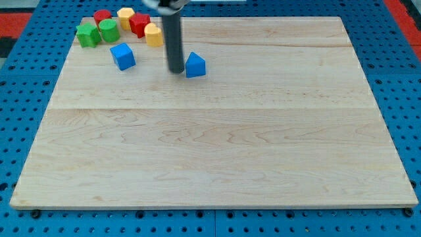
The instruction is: Push the blue cube into the blue triangle
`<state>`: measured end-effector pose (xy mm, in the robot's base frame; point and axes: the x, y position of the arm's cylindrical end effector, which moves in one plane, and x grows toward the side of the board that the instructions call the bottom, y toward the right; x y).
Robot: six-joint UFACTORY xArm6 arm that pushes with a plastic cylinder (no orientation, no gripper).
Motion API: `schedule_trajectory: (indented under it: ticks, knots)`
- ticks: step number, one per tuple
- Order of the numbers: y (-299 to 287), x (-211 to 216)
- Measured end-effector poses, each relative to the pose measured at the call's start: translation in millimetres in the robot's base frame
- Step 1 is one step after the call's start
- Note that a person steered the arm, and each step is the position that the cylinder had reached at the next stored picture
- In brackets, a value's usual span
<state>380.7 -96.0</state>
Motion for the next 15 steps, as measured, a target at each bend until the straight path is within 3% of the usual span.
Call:
schedule_trajectory:
  ticks: [1, 2, 3, 4, 5, 6, 7, 8, 9, 10, 11, 13, 15]
  knots:
    - [-115.6, -13.6]
    - [-172.1, -73.3]
    - [-123.9, -93.9]
    - [-45.6, -72.4]
    - [-41.9, -31.8]
    - [-80.6, -10.5]
    - [-65.6, 28.5]
    - [-14.2, 10.4]
    - [-27.3, -3.6]
    - [-93.8, 6.9]
    - [-77.6, -17.0]
    - [25.9, -24.2]
    - [-178.0, -4.1]
